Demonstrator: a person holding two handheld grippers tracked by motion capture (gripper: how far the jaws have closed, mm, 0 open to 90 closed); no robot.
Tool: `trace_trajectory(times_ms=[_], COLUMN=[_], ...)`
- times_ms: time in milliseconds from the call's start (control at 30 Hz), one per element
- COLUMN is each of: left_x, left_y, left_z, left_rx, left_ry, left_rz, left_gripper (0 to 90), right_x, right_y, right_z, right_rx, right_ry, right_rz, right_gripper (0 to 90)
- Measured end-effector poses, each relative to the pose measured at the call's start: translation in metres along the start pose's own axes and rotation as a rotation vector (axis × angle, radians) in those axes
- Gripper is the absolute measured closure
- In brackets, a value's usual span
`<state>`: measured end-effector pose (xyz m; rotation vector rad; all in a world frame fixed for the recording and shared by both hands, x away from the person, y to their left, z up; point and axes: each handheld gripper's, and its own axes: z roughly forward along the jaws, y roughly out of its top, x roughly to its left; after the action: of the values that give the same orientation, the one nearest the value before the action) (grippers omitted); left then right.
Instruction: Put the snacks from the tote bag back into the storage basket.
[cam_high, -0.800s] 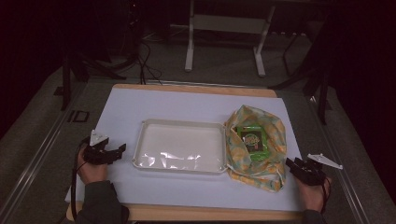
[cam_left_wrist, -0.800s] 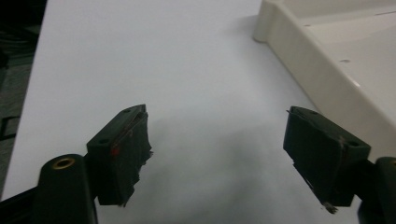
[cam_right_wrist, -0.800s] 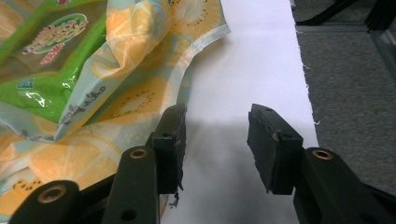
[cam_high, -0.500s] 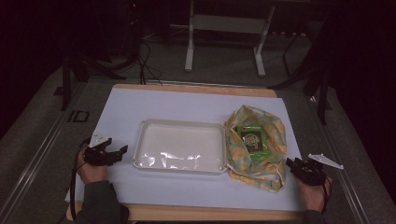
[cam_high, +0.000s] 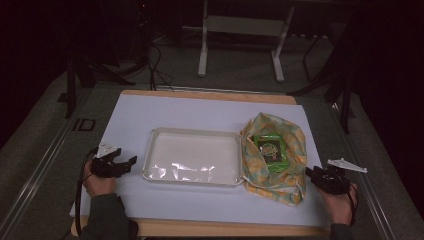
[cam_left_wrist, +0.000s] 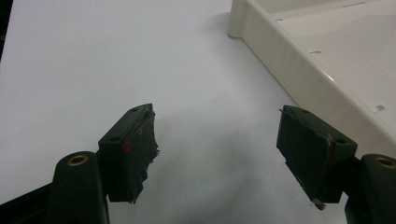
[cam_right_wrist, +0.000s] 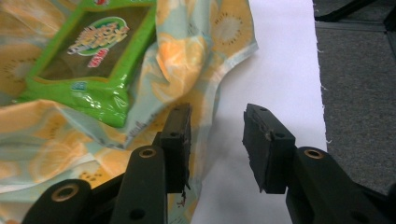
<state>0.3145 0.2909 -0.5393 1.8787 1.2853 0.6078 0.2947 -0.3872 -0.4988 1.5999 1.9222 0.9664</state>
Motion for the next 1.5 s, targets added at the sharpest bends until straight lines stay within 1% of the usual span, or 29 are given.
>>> trace_trajectory(times_ms=[167, 267, 367, 433, 600, 633, 667, 700, 733, 767, 933, 1067, 1100, 1167, 1267, 1400, 1500], left_x=[0.000, 0.000, -0.001, -0.001, -0.002, -0.002, -0.004, -0.004, -0.005, -0.005, -0.004, -0.005, -0.005, -0.005, -0.004, -0.005, -0.005], left_y=[0.000, 0.000, 0.000, 0.000, 0.000, 0.000, 0.000, 0.000, 0.000, 0.000, 0.000, 0.000, 0.000, 0.000, 0.000, 0.000, 0.000], left_z=[0.000, 0.000, 0.000, 0.001, 0.001, 0.001, 0.001, 0.001, 0.001, 0.001, 0.001, 0.001, 0.001, 0.001, 0.000, 0.000, 0.001], left_rx=[0.000, 0.001, 0.003, 0.007, 0.006, 0.008, 0.009, 0.009, 0.017, 0.017, 0.010, 0.008, 0.008, 0.007, 0.005, 0.007, 0.003], left_ry=[0.001, 0.003, 0.004, 0.005, 0.003, 0.003, 0.005, 0.005, 0.009, 0.009, 0.003, 0.003, 0.003, 0.002, 0.000, 0.002, 0.000], left_rz=[0.004, 0.004, 0.004, 0.014, 0.018, 0.021, 0.036, 0.036, 0.054, 0.056, 0.045, 0.050, 0.051, 0.048, 0.043, 0.050, 0.044], left_gripper=[28.6, 28.6, 28.6, 28.6, 28.6, 28.6, 28.6, 28.6, 28.6, 28.6, 28.6, 28.6, 28.6, 28.7, 28.6, 28.7, 28.7], right_x=[0.000, 0.001, 0.003, 0.004, 0.006, 0.006, 0.008, 0.008, 0.010, 0.010, 0.013, 0.015, 0.016, 0.018, 0.020, 0.022, 0.024], right_y=[0.006, 0.008, 0.011, 0.012, 0.017, 0.018, 0.019, 0.019, 0.021, 0.021, 0.025, 0.028, 0.029, 0.029, 0.031, 0.033, 0.036], right_z=[-0.007, -0.010, -0.016, -0.018, -0.023, -0.023, -0.024, -0.024, -0.024, -0.024, -0.026, -0.026, -0.025, -0.025, -0.024, -0.023, -0.023], right_rx=[0.013, 0.013, 0.003, -0.004, -0.004, -0.002, 0.000, 0.000, 0.004, 0.007, 0.008, 0.011, 0.010, 0.012, 0.012, 0.009, 0.013], right_ry=[0.003, 0.007, 0.039, 0.047, 0.061, 0.061, 0.066, 0.066, 0.073, 0.075, 0.088, 0.094, 0.113, 0.120, 0.128, 0.133, 0.139], right_rz=[-0.021, -0.024, -0.028, -0.028, -0.038, -0.043, -0.045, -0.045, -0.055, -0.061, -0.071, -0.076, -0.074, -0.074, -0.073, -0.077, -0.082], right_gripper=[61.6, 61.6, 61.7, 61.9, 61.9, 61.9, 61.9, 61.9, 61.9, 62.0, 62.1, 61.9, 61.6, 61.5, 61.1, 59.4, 58.9])
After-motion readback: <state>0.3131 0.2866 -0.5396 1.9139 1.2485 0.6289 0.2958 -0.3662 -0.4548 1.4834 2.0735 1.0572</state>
